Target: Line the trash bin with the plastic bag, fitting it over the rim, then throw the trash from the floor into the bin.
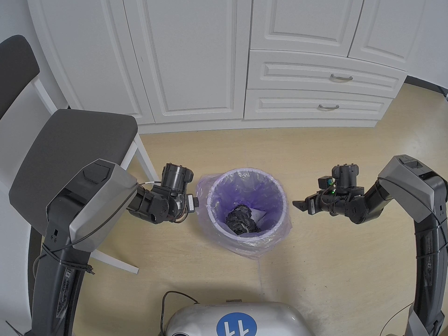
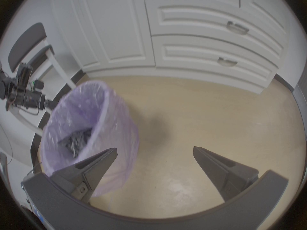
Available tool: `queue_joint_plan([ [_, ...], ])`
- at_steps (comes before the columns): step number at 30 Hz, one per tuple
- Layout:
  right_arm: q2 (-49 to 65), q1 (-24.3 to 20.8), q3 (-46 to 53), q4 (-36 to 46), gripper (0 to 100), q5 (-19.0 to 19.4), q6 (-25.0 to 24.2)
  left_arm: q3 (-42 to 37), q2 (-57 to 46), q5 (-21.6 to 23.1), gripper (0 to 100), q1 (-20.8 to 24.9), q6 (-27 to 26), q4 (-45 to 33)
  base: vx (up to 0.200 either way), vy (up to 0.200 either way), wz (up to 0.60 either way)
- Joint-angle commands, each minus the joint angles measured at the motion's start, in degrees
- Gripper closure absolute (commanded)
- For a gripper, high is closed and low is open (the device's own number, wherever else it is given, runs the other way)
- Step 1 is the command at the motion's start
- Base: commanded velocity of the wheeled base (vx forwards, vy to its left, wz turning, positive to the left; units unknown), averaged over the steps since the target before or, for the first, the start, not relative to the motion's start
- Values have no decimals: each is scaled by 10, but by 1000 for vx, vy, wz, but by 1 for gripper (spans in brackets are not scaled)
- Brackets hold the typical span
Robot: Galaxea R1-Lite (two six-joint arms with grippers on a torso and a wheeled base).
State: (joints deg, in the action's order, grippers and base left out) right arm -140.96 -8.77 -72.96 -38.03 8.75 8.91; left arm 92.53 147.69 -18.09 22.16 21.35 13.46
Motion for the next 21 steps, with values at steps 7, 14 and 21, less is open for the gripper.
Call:
queue_joint_plan([
  [7,-63,-12,-8,17,0,25,20,20,37,2,0,2,-1,-3,0,0,0],
  [14,-85,-15,-33,20,0,29,8,27,54,2,0,4,-2,-4,0,0,0],
  [21,-97,-19,-51,16,0,28,-16,29,50,-4,0,2,-1,-4,0,0,0],
])
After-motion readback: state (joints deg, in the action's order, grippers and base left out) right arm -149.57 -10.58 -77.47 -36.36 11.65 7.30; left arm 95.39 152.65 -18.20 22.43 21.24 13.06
